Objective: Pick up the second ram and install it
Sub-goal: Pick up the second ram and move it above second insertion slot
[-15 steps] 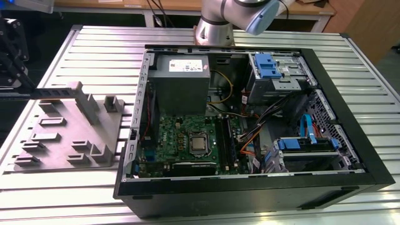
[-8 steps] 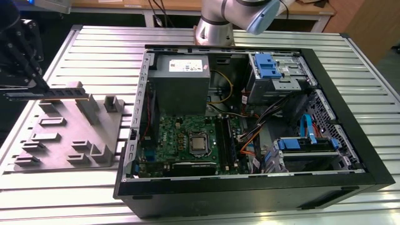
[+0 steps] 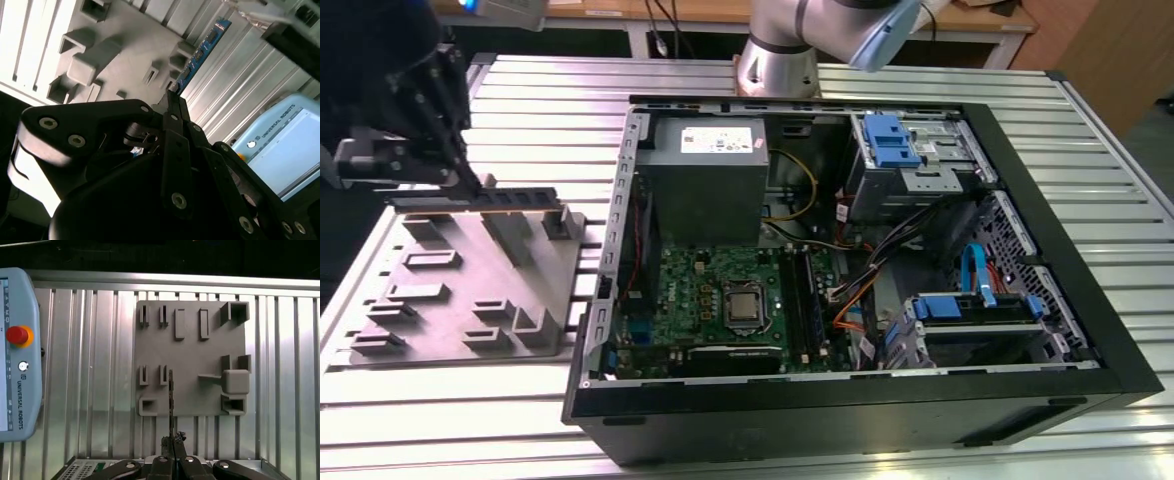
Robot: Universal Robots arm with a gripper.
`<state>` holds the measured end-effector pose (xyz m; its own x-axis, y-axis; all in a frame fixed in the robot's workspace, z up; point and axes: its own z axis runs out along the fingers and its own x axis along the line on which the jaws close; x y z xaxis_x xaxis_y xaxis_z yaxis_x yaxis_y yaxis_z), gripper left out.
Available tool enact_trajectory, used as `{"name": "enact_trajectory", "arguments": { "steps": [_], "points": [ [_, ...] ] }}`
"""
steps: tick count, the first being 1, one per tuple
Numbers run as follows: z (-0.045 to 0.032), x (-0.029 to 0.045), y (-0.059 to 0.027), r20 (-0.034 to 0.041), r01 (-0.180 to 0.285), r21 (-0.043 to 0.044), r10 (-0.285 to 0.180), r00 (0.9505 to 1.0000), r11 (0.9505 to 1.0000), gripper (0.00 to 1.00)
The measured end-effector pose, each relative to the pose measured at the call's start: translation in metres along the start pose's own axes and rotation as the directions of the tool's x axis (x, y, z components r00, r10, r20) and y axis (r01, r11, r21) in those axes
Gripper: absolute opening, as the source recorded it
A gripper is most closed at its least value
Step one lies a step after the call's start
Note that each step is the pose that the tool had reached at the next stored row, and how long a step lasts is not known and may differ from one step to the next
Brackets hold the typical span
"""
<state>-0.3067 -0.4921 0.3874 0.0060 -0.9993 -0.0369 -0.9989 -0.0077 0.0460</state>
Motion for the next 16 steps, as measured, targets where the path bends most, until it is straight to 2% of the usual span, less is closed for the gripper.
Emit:
{"name": "enact_trajectory", "arguments": {
  "steps": [16],
  "points": [
    [-0.0032, 0.0007, -0.0708, 0.0001, 0.0, -0.0054, 0.0, 1.0, 1.0, 0.11]
  ]
}}
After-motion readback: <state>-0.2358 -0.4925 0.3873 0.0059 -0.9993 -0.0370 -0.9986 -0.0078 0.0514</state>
